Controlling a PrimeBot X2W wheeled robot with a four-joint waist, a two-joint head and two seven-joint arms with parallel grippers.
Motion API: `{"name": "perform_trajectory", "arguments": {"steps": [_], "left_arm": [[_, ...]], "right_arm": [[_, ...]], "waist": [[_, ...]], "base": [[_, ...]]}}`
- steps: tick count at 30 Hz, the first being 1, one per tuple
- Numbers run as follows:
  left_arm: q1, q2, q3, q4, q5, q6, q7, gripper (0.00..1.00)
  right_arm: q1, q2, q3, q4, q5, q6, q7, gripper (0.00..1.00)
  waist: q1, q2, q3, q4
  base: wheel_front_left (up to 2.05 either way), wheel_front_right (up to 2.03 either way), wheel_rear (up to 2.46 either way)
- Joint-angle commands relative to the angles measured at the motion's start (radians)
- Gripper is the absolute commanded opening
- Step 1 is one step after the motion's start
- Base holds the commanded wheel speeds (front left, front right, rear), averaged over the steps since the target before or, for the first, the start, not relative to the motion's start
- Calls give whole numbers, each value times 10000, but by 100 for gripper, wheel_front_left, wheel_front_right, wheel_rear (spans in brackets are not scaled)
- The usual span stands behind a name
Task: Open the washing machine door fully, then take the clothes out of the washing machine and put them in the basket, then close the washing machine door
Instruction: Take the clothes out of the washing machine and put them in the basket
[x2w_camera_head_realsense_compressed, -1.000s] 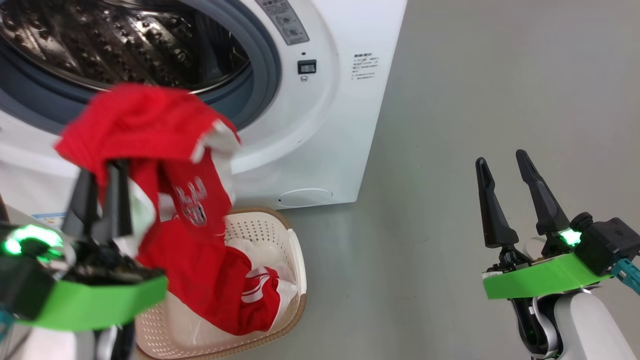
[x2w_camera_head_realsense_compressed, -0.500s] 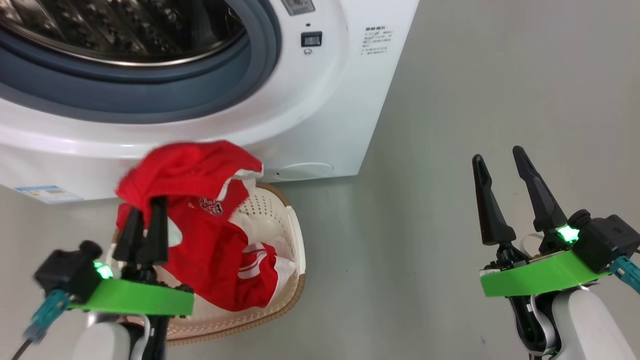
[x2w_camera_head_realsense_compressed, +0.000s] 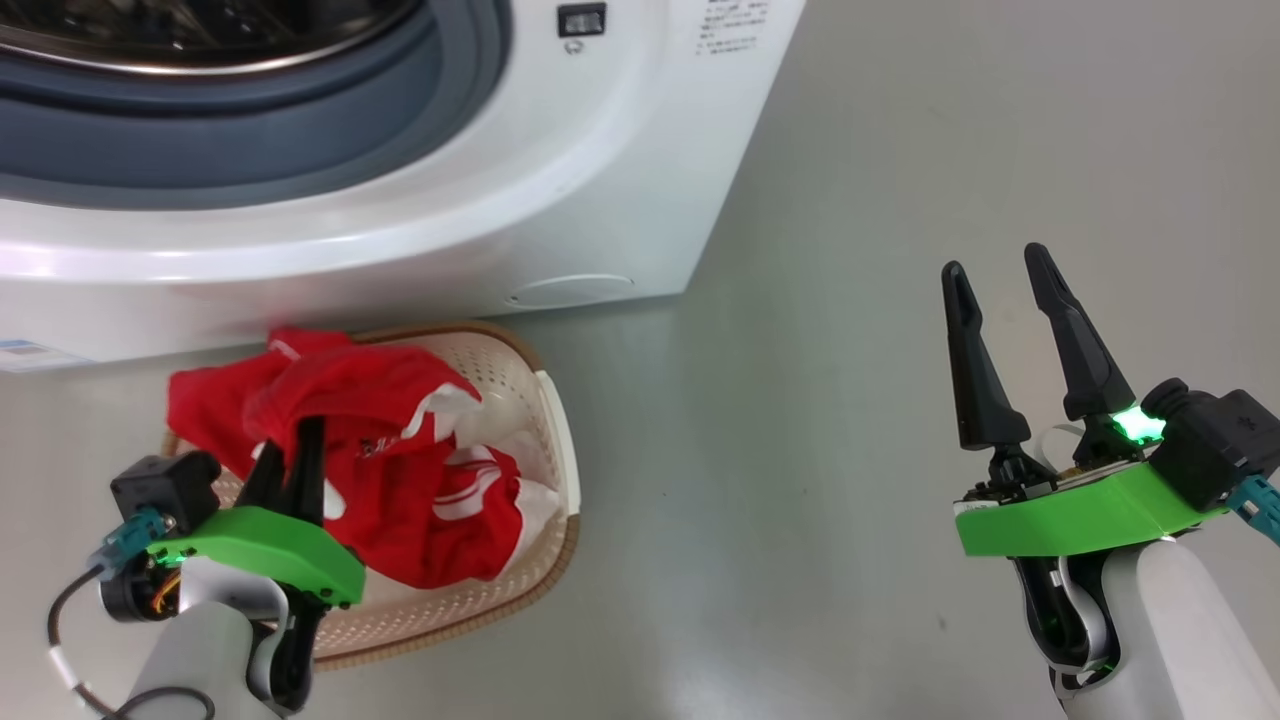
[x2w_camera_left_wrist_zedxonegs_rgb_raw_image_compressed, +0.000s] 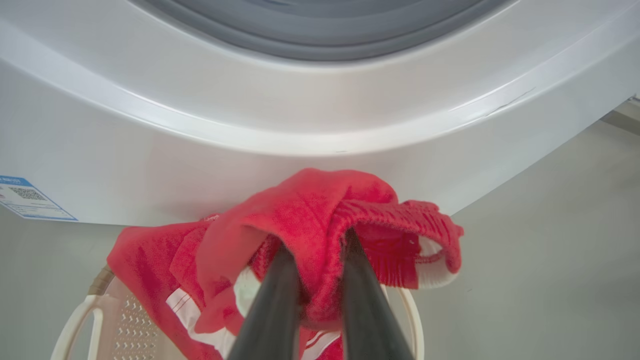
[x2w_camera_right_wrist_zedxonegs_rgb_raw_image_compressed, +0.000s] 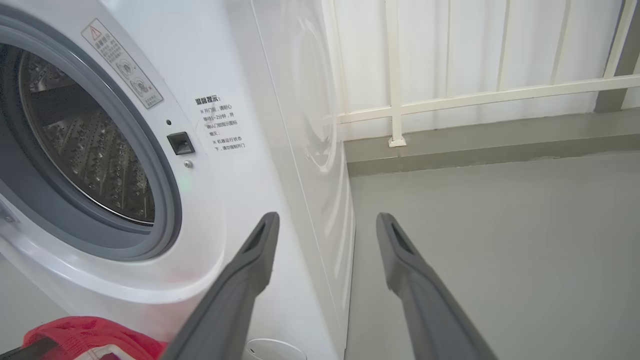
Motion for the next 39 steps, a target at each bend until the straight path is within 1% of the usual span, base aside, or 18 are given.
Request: {"name": "perform_trajectory", "arguments": {"steps": [1, 4, 10, 14, 15, 20, 23, 24, 25, 26, 27, 35, 37, 39], "left_arm": [[-262, 377, 143, 308, -159, -53, -51, 0], [-663, 498, -116, 1254, -323, -53, -51, 0], [-1434, 561, -714, 2793, -764, -53, -51, 0], [-1906, 584, -1133, 3591, -1066, -53, 3, 0], [-1906, 584, -1133, 3591, -1066, -53, 3, 0], [-2266, 562, -1441, 4555, -1483, -53, 602, 0], [-2342, 573, -1593, 4863, -1690, -53, 840, 0], [-2357, 597, -1634, 4910, -1746, -53, 824, 7], [-2375, 625, -1658, 4954, -1799, -53, 772, 29], [-2389, 638, -1659, 5002, -1862, -53, 705, 58], [-2403, 637, -1672, 5042, -1912, -53, 645, 100], [-2593, 678, -1683, 4958, -2093, -54, 46, 100], [-2530, 683, -1703, 4646, -2016, -54, -26, 100], [-2376, 801, -1453, 3912, -1903, -54, -42, 100]], "right_arm": [[-125, -29, 276, -270, 107, 75, -63, 100], [-199, -29, 285, -291, 156, 75, -63, 100], [-385, -29, 291, -358, 167, 75, -63, 100], [-552, -29, 366, -389, 193, 75, -63, 100], [-552, -29, 366, -389, 193, 75, -63, 100], [-642, -29, 457, -381, 233, 75, -63, 100], [-686, -29, 492, -364, 277, 75, -63, 100], [-702, -29, 496, -357, 291, 75, -63, 100], [-712, -29, 492, -353, 303, 75, -63, 100], [-714, -29, 482, -350, 312, 75, -63, 100], [-712, -29, 468, -346, 319, 75, -63, 100], [-788, -29, 164, -279, 253, 75, -63, 100], [-796, -29, 102, -269, 204, 75, -63, 100], [-808, -29, 20, -240, 122, 75, -63, 100]], "waist": [[0, 0, 331, -259], [0, 0, 581, -387], [0, 0, 1105, -517], [0, 0, 1429, -586], [0, 0, 1429, -586], [0, 0, 1635, -683], [0, 0, 1704, -769], [0, 0, 1718, -791], [0, 0, 1724, -805], [0, 0, 1723, -810], [0, 0, 1718, -807], [0, 0, 1431, -638], [0, 0, 1257, -576], [0, 0, 1070, -483]], "base": [[0, 0, 0], [0, 0, 0], [0, 0, 0], [0, 0, 0], [0, 0, 0], [0, 0, 0], [0, 0, 0], [0, 0, 0], [0, 0, 0], [0, 0, 0], [0, 0, 0], [0, 0, 0], [0, 0, 0], [0, 0, 0]]}}
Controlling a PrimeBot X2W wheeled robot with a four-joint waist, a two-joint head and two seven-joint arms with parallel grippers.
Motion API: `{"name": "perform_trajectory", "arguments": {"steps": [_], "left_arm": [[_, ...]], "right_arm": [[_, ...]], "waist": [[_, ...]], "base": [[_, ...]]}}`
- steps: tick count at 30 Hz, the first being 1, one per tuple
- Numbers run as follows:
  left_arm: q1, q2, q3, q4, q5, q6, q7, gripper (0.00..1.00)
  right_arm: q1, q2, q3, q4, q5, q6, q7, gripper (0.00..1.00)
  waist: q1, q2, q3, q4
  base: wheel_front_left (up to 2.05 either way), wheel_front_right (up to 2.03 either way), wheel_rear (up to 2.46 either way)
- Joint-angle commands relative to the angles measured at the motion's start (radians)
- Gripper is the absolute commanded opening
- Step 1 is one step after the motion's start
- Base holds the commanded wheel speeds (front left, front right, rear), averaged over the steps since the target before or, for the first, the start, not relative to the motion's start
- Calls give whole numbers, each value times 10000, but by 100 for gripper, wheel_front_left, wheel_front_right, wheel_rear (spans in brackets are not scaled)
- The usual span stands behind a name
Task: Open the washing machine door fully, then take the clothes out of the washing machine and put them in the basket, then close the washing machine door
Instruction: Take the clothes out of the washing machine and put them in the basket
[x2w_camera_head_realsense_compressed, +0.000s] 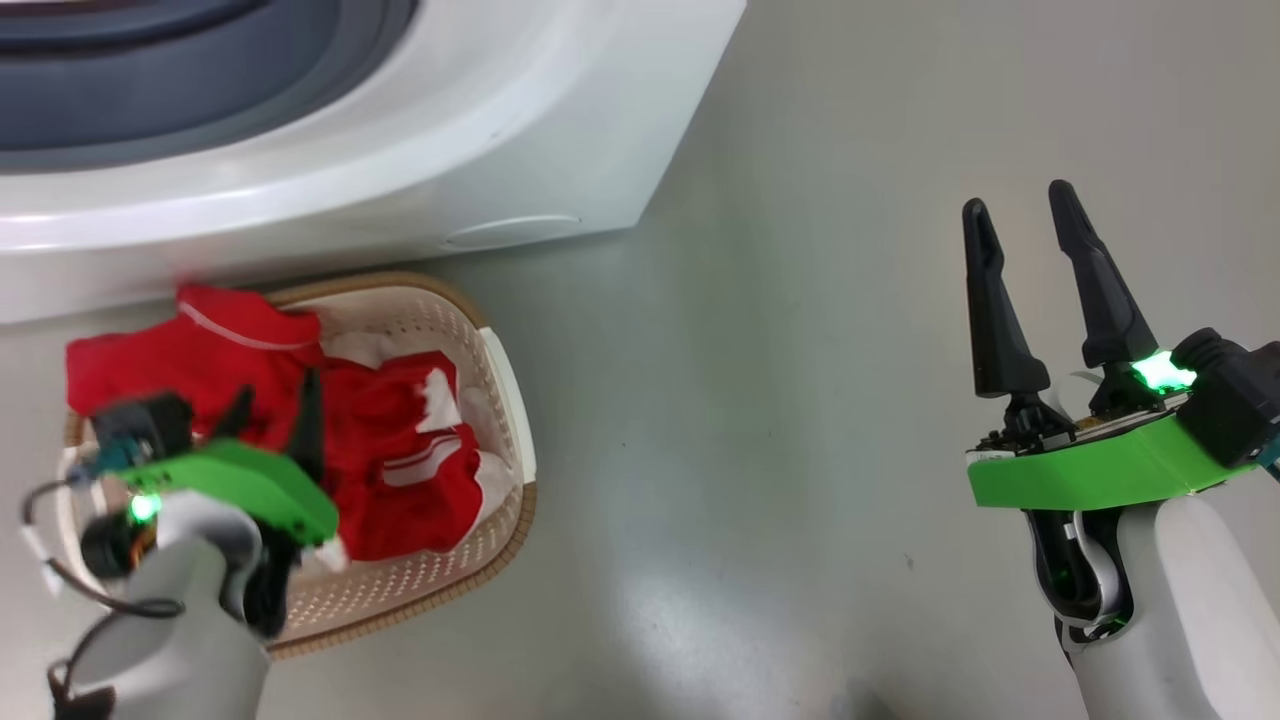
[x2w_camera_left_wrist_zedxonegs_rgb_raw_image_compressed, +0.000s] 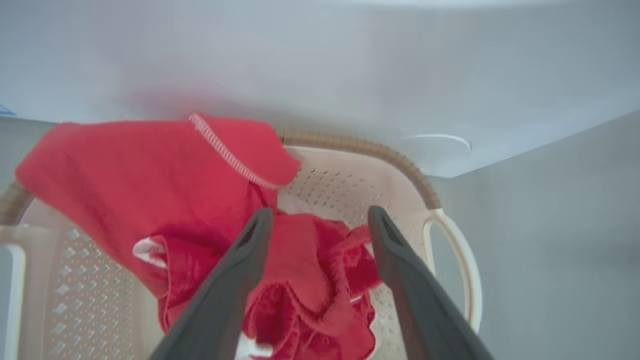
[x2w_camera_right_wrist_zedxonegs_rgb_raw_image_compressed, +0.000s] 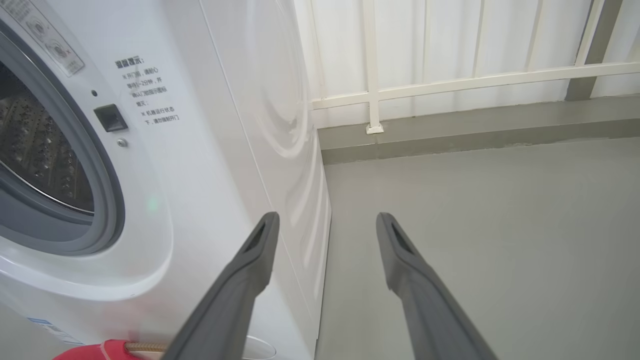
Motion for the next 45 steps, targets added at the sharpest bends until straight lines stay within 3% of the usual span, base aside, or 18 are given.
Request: {"name": "perform_trajectory", "arguments": {"steps": [1, 17, 30, 45], "left_arm": [[281, 441, 405, -484, 174, -54, -115, 100], [2710, -361, 2445, -5070, 2154, -43, -121, 100], [4234, -764, 3305, -8558, 3287, -52, -121, 100], [5539, -790, 3399, -9385, 3304, -53, -122, 100]], "right_arm": [[-60, -29, 121, -211, 5, 75, -63, 100], [473, -29, -230, 8, -364, 75, -63, 100], [1023, -29, -301, 56, -505, 75, -63, 100], [1847, -29, -411, 81, -545, 75, -63, 100]], "waist": [[0, 0, -275, 175], [0, 0, -2218, 907], [0, 0, -3408, 976], [0, 0, -4765, 697]], "base": [[0, 0, 0], [0, 0, 0], [0, 0, 0], [0, 0, 0]]}}
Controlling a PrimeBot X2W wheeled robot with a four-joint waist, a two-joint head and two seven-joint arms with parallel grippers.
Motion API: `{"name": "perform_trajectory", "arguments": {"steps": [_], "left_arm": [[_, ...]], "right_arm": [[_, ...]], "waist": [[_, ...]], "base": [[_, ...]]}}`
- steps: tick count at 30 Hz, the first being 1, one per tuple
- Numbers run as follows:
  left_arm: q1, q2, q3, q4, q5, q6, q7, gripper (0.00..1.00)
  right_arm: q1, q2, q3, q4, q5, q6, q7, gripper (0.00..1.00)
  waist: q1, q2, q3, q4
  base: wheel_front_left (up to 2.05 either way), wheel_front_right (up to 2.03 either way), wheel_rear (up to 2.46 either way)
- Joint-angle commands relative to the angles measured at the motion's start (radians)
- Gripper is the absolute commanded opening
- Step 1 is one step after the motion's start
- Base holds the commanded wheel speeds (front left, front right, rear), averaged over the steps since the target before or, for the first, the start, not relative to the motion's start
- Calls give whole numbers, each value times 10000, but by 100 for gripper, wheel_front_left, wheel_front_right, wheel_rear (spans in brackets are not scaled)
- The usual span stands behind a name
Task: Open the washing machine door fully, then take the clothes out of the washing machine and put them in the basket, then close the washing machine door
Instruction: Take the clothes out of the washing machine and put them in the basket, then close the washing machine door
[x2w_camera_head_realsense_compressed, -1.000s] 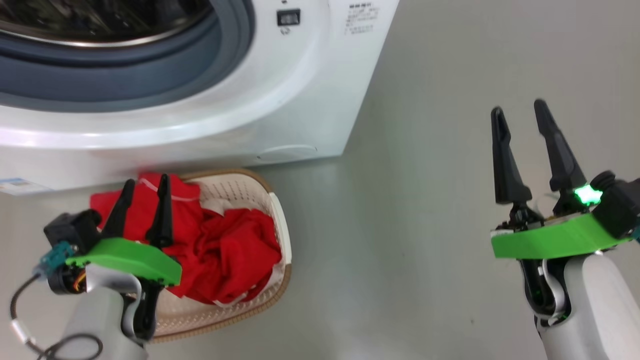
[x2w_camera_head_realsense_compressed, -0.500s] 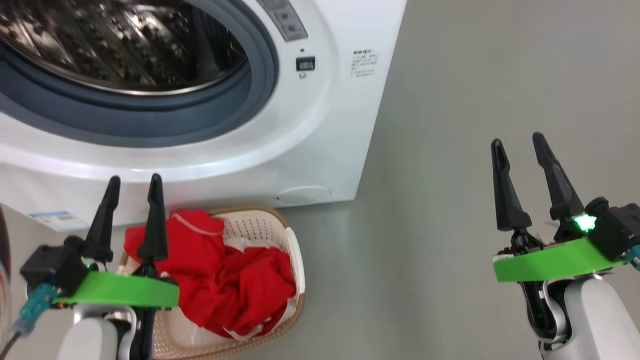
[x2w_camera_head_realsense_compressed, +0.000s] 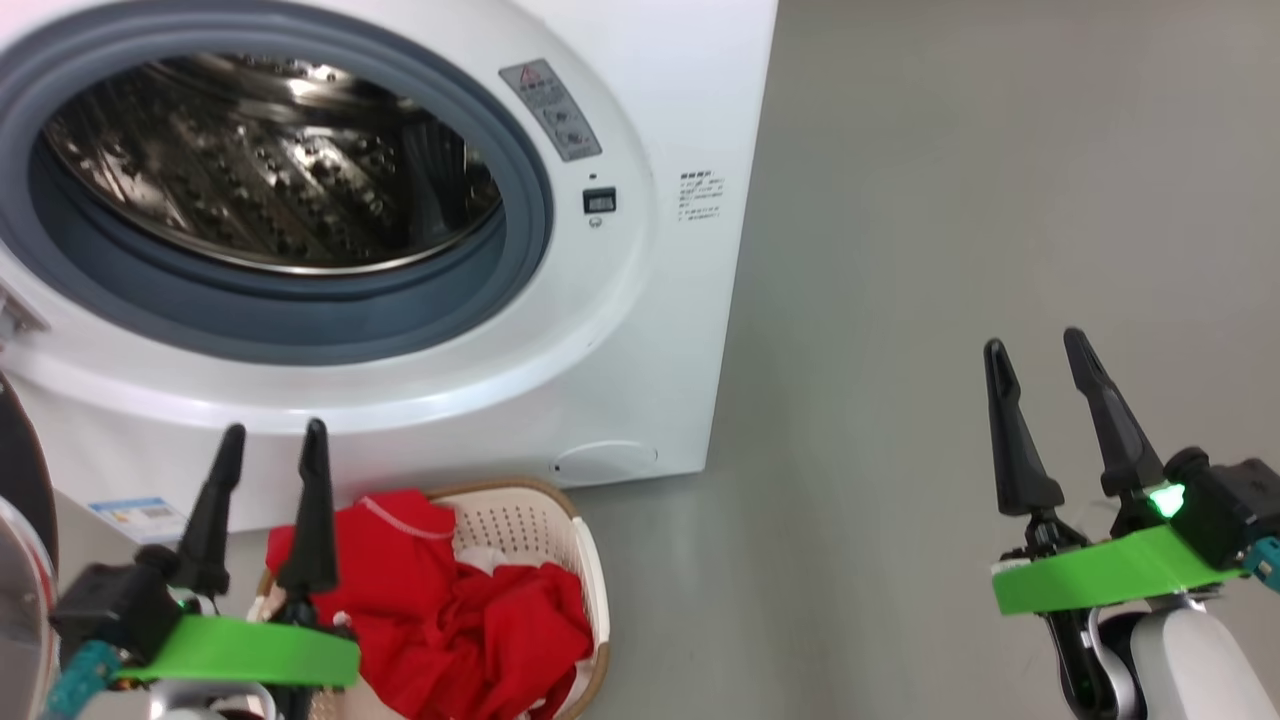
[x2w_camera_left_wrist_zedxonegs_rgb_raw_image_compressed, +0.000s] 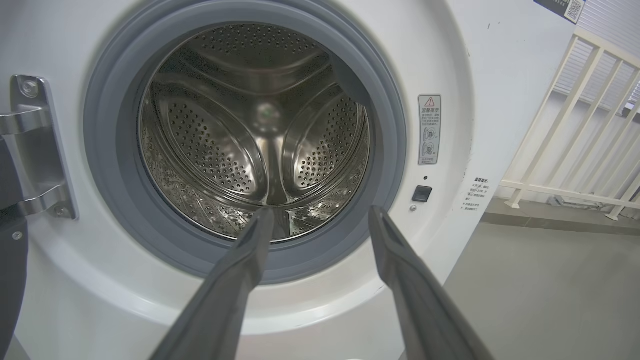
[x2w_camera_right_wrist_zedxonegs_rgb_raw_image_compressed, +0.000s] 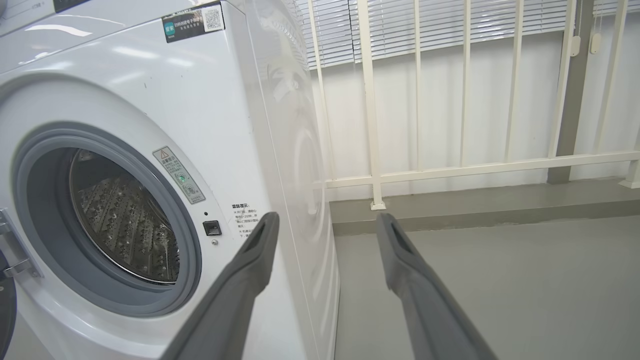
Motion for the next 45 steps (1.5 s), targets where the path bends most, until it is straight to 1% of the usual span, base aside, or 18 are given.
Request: {"name": "perform_trajectory", "arguments": {"steps": [1, 7, 10, 13, 18, 25, 39, 45], "left_arm": [[85, 186, 187, -316, 31, -53, -78, 100], [537, 380, -18, -680, -578, -53, -78, 100], [790, 507, 105, -820, -204, -51, -78, 100], [989, 430, 261, -1045, -66, -52, -78, 100], [1211, 361, 406, -914, 215, -52, -78, 100], [1313, 267, 445, -981, 416, -53, -78, 100], [1378, 282, 520, -1045, 641, -51, -78, 100], [1358, 213, 590, -1034, 796, -52, -78, 100]], "right_arm": [[39, -35, 164, -265, -182, 75, -63, 100], [389, -35, 114, -344, -156, 75, -63, 100], [550, -35, 97, -340, -163, 75, -63, 100], [684, -35, 91, -378, -127, 75, -63, 100], [822, -35, 85, -430, -116, 75, -63, 100], [946, -35, -22, -490, -141, 75, -63, 100], [1020, -35, -117, -500, -161, 75, -63, 100], [1021, -35, -133, -505, -165, 75, -63, 100]], "waist": [[0, 0, -311, -98], [0, 0, -725, -151], [0, 0, -926, -157], [0, 0, -1082, -156], [0, 0, -1241, -155], [0, 0, -1346, -140], [0, 0, -1351, -175], [0, 0, -1340, -155]], "base": [[0, 0, 0], [0, 0, 0], [0, 0, 0], [0, 0, 0], [0, 0, 0], [0, 0, 0], [-1, 1, 0], [-57, 57, 0]]}}
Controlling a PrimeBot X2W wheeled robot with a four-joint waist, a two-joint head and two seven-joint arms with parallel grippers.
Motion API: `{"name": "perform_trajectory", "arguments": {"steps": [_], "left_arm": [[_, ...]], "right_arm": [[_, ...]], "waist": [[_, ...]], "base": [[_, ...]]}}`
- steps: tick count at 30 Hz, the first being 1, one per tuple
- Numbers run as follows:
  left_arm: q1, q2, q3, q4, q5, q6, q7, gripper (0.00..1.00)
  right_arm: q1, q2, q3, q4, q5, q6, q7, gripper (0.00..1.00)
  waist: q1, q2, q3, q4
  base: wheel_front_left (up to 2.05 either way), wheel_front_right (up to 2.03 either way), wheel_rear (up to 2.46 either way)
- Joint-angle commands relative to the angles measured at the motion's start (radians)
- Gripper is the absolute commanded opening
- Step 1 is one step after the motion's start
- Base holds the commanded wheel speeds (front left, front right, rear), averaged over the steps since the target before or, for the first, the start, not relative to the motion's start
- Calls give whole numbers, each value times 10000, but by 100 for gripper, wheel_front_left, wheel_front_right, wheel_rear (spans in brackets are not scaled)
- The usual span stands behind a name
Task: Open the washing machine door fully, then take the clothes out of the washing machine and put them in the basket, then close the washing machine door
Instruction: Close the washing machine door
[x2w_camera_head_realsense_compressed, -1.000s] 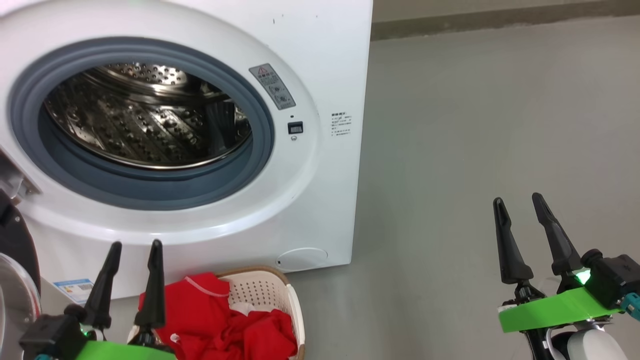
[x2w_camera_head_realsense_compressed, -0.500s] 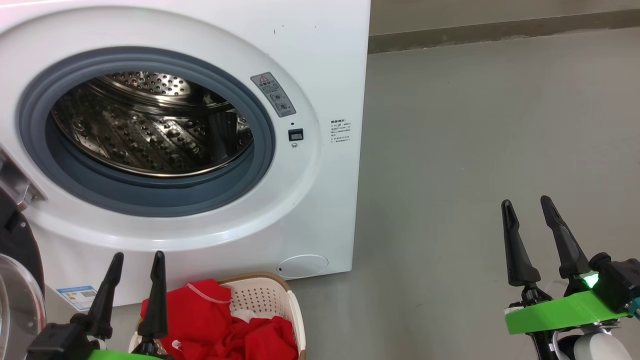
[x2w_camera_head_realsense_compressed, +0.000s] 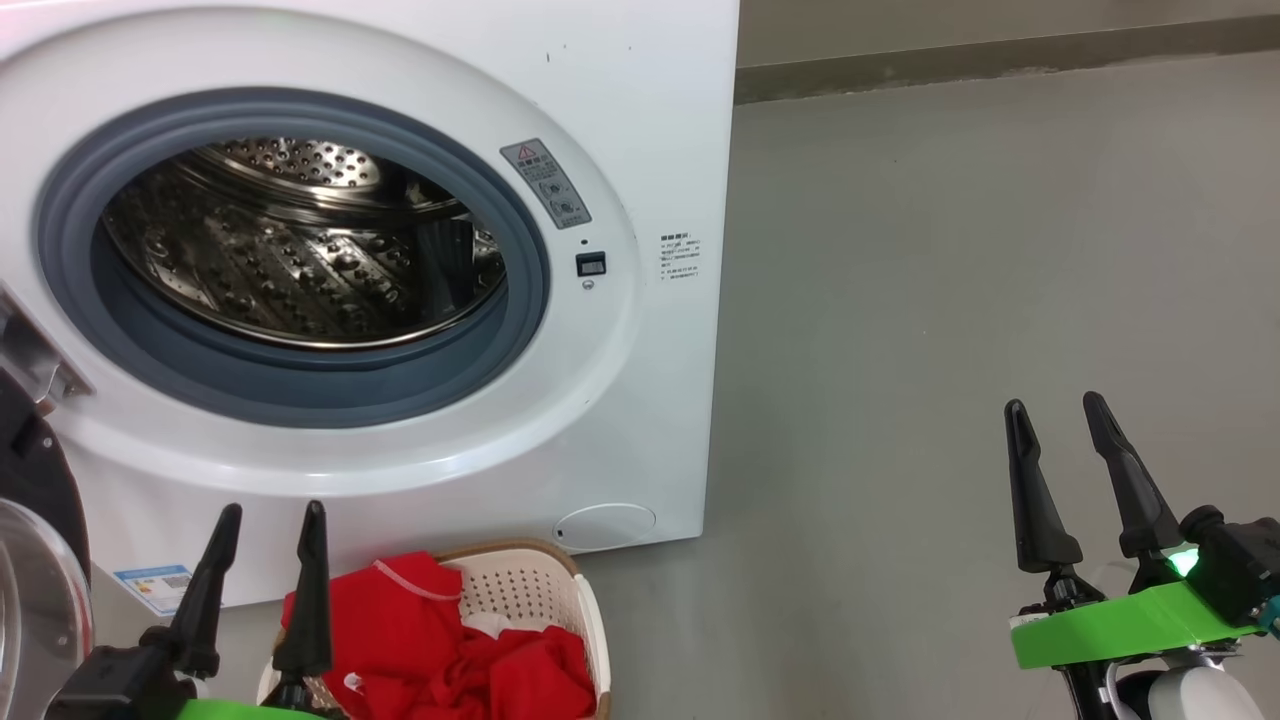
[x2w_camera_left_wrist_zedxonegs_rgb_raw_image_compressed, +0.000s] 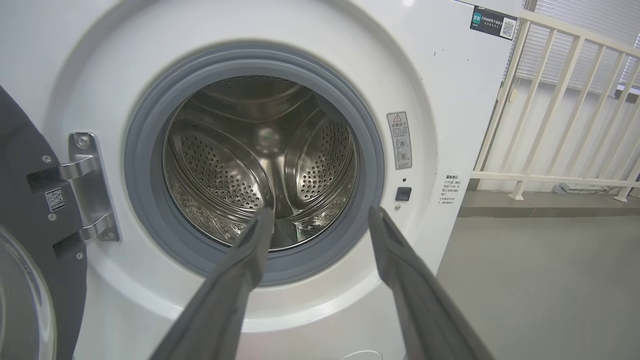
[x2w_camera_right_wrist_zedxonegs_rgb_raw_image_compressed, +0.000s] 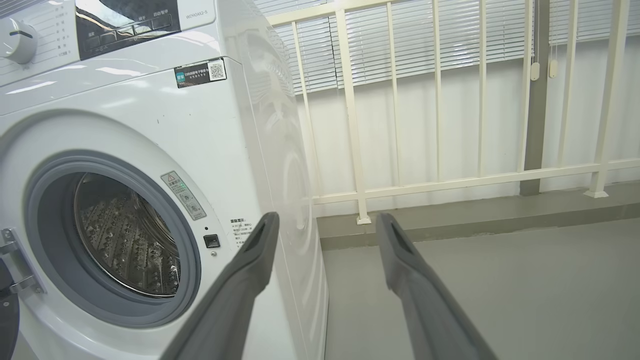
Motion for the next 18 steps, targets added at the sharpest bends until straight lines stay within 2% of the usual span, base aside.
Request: {"name": "perform_trajectory", "arguments": {"steps": [1, 9, 18], "left_arm": [[-177, 128, 372, -290, 74, -52, -78, 100], [-202, 75, 329, -318, 89, -53, -78, 100], [-190, 292, -29, -550, -250, -53, -78, 100]], "right_arm": [[-48, -70, 204, -276, -157, 75, -63, 100], [-97, -70, 192, -255, -173, 75, -63, 100], [-135, -70, 149, -202, -212, 75, -63, 100]], "waist": [[0, 0, 1, 9], [0, 0, 33, 34], [0, 0, 96, 52]], "base": [[-105, 105, 0], [-166, 166, 0], [-161, 161, 0]]}}
